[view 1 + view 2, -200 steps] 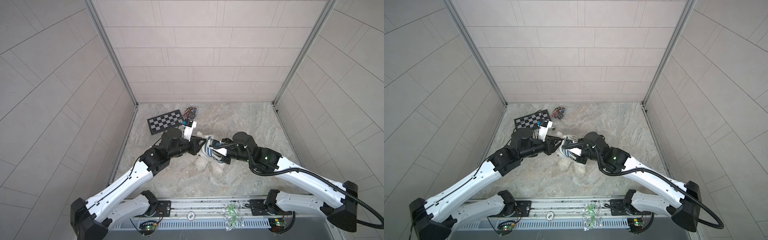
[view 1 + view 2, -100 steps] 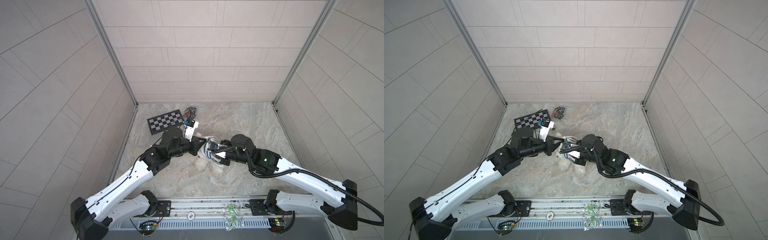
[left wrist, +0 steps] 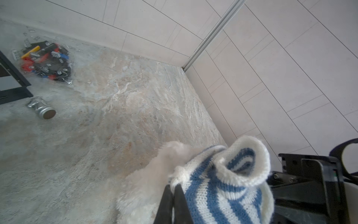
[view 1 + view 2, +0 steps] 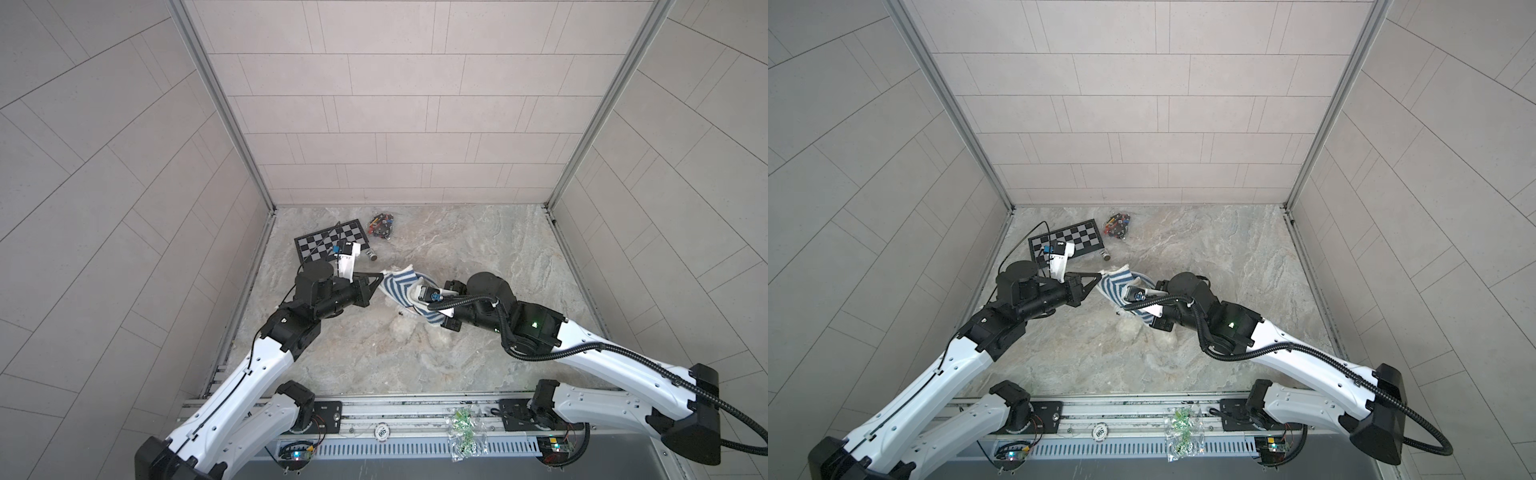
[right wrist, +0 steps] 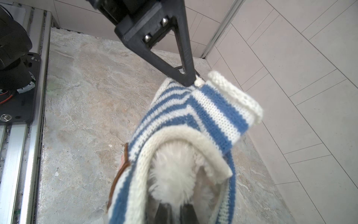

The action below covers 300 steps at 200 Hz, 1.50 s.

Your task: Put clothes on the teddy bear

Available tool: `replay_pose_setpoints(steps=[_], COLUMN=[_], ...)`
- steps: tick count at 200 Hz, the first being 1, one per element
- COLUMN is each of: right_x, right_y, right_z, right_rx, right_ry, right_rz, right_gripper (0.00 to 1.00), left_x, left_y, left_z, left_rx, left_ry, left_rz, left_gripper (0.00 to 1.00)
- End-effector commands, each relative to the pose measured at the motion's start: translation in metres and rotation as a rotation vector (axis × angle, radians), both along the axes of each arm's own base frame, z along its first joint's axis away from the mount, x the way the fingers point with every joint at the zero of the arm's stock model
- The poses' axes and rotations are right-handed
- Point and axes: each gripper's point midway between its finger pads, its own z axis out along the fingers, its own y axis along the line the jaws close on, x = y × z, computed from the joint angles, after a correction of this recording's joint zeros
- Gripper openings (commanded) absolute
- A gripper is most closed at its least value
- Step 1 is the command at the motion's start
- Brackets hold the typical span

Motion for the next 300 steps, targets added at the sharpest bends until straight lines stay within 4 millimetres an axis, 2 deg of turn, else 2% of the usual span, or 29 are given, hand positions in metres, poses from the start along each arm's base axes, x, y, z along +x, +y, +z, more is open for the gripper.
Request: replay_pose_setpoints(steps=[1,40,71,108,122,138,165,185,198,210,227,253,273,300], right_x=[0.001,-0.004,-0.007,-0.012,-0.012,-0.012,-0.016,-0.018,-0.019,-0.02,-0.022,-0.024,-0.026,-0.023], right_y=[-0.006,-0.004,-0.004,-0.004,-0.003,0.001,0.012,0.016,0.016,0.015,0.013,0.011,0.007,0.0], right_z=[0.016,0.019,0.023,0.028,0.027,0.022,0.01,0.005,0.002,0.003,0.009,0.014,0.02,0.027], right_rx=[0.043,0.061,0.086,0.124,0.125,0.105,0.055,0.028,0.016,0.02,0.048,0.066,0.095,0.127], right_ry=[-0.044,-0.043,-0.047,-0.05,-0.048,-0.026,-0.003,0.008,0.01,0.003,-0.015,-0.041,-0.077,-0.113], right_rz=[-0.022,0.005,0.015,0.029,0.033,0.047,0.08,0.097,0.103,0.104,0.105,0.106,0.099,0.058], right_gripper=[0.0,0.0,0.0,0.0,0.0,0.0,0.0,0.0,0.0,0.0,0.0,0.0,0.0,0.0], left_x=[0.007,0.011,0.013,0.008,0.007,0.003,-0.018,-0.026,-0.026,-0.018,-0.006,0.01,0.015,0.011], left_y=[0.017,0.023,0.017,0.015,0.013,0.003,-0.027,-0.03,-0.026,-0.021,-0.016,-0.007,-0.002,-0.004], left_z=[-0.006,-0.028,-0.045,-0.075,-0.076,-0.057,0.008,0.042,0.048,0.038,0.006,-0.037,-0.057,-0.078], left_rx=[-0.028,-0.013,-0.033,-0.004,-0.006,-0.043,-0.148,-0.237,-0.25,-0.205,-0.117,-0.085,-0.072,-0.049], left_ry=[-0.004,0.022,0.06,0.122,0.127,0.071,-0.14,-0.234,-0.255,-0.213,-0.095,0.047,0.094,0.136], left_rz=[0.071,0.089,0.066,0.045,0.03,-0.009,-0.14,-0.173,-0.153,-0.101,-0.032,0.039,0.079,0.062], left_gripper=[0.0,0.0,0.0,0.0,0.0,0.0,0.0,0.0,0.0,0.0,0.0,0.0,0.0,0.0])
